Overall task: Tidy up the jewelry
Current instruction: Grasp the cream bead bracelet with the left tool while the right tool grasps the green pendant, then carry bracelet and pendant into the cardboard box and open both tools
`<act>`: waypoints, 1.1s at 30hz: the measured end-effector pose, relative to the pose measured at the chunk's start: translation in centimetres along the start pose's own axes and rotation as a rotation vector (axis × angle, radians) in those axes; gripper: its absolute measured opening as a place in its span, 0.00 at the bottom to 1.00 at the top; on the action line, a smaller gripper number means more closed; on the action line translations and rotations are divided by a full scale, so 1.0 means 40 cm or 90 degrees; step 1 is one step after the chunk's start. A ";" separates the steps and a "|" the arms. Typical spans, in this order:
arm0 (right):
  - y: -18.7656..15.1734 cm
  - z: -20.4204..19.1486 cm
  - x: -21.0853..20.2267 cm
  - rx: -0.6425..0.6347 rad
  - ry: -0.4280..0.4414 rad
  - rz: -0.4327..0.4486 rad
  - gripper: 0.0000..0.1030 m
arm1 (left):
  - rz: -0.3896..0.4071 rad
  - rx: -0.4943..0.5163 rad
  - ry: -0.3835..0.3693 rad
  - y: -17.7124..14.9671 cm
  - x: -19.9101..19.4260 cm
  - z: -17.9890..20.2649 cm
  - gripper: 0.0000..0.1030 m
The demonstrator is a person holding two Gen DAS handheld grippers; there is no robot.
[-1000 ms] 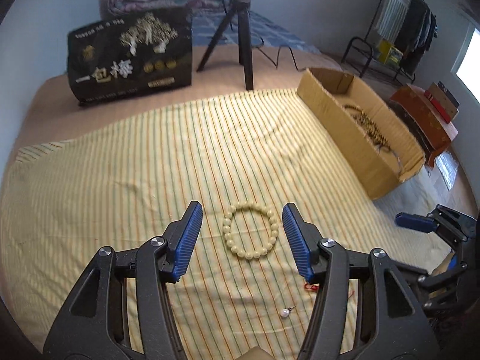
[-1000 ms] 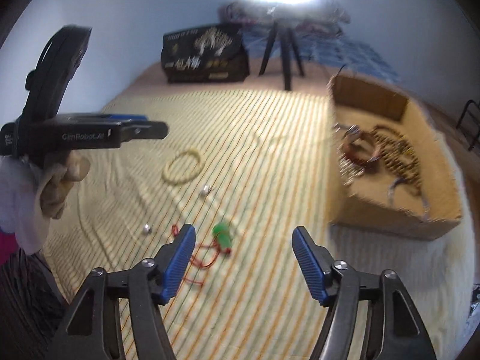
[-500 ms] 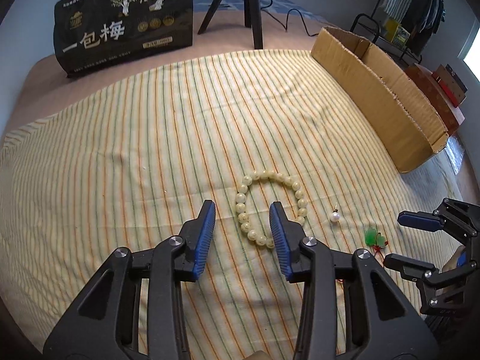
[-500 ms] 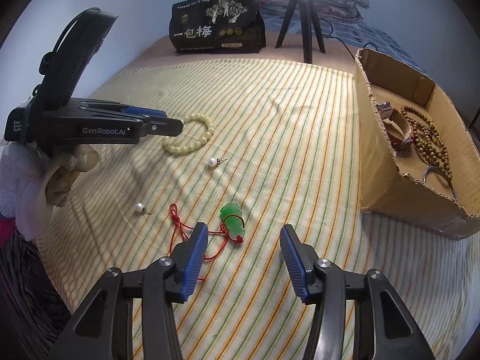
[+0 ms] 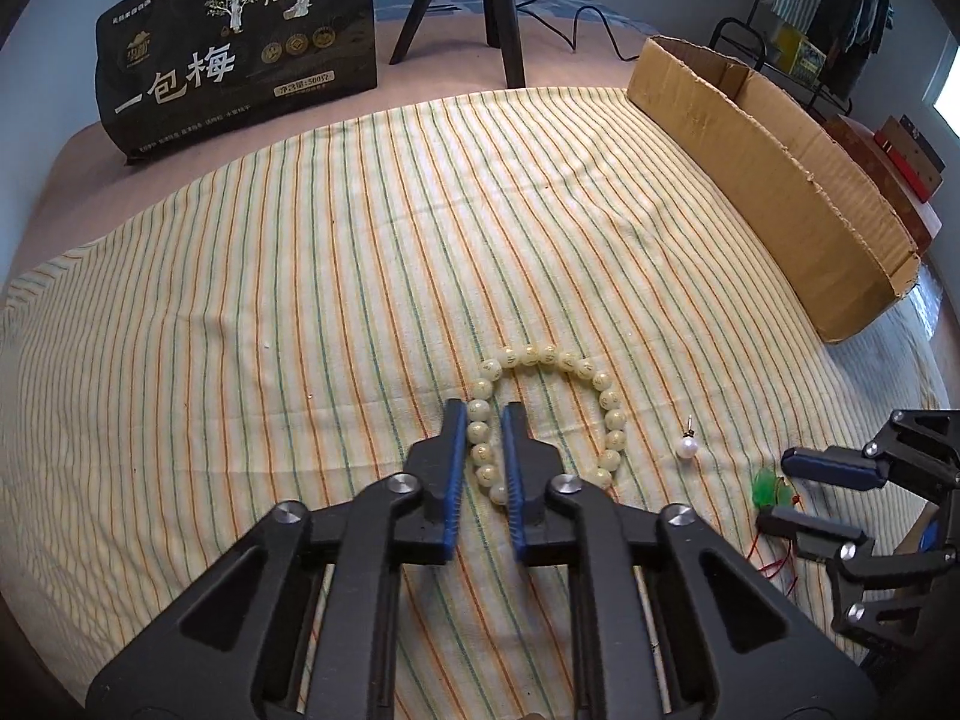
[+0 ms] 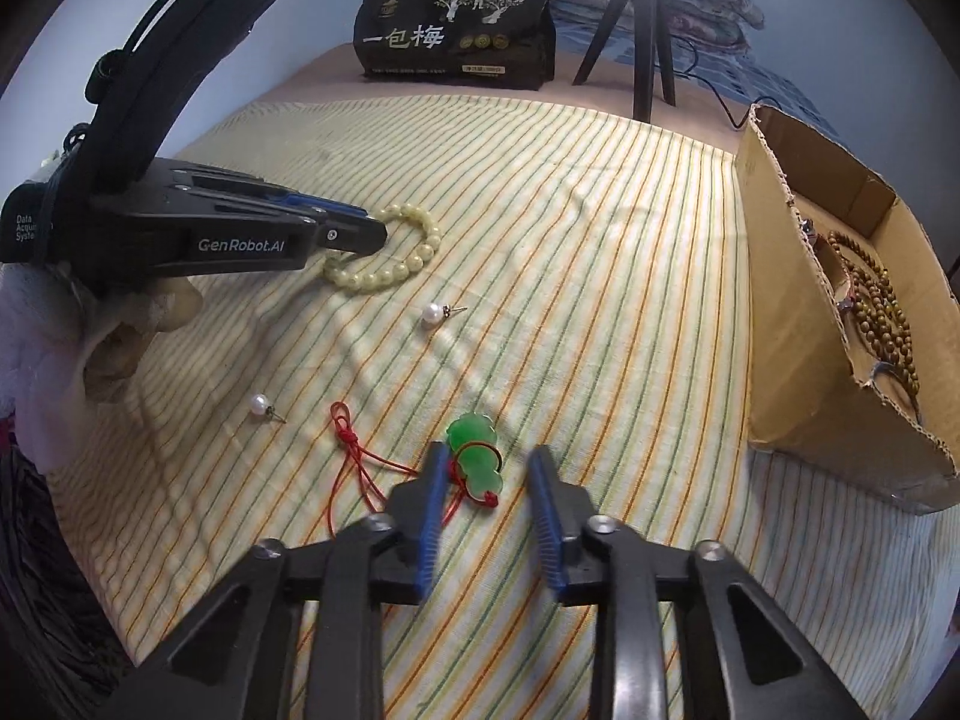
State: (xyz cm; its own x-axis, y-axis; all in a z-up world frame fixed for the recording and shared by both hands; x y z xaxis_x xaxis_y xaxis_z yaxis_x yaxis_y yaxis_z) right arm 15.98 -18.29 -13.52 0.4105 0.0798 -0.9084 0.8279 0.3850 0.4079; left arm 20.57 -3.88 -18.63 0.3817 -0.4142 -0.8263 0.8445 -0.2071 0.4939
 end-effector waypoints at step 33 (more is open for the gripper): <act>0.063 0.105 -0.190 0.107 0.018 0.124 0.01 | 0.135 0.011 -0.059 0.052 -0.217 0.091 0.05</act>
State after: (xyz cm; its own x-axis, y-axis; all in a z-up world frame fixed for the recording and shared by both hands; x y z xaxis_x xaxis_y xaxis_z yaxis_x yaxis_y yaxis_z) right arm 16.54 -21.79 -5.20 0.5592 0.1632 -0.8128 0.7874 0.2024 0.5823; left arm 17.66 -3.94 -9.45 0.5129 -0.5289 -0.6762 0.7425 -0.1220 0.6586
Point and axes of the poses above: each gripper's, at about its wrist camera, not at the fingertips, and x roughly the way its jaws point, z to its right, y to its top, the point moved 1 cm from there along x, roughly the way its jaws point, and after that the axes turned 14 degrees about -y, right-handed, at the moved point
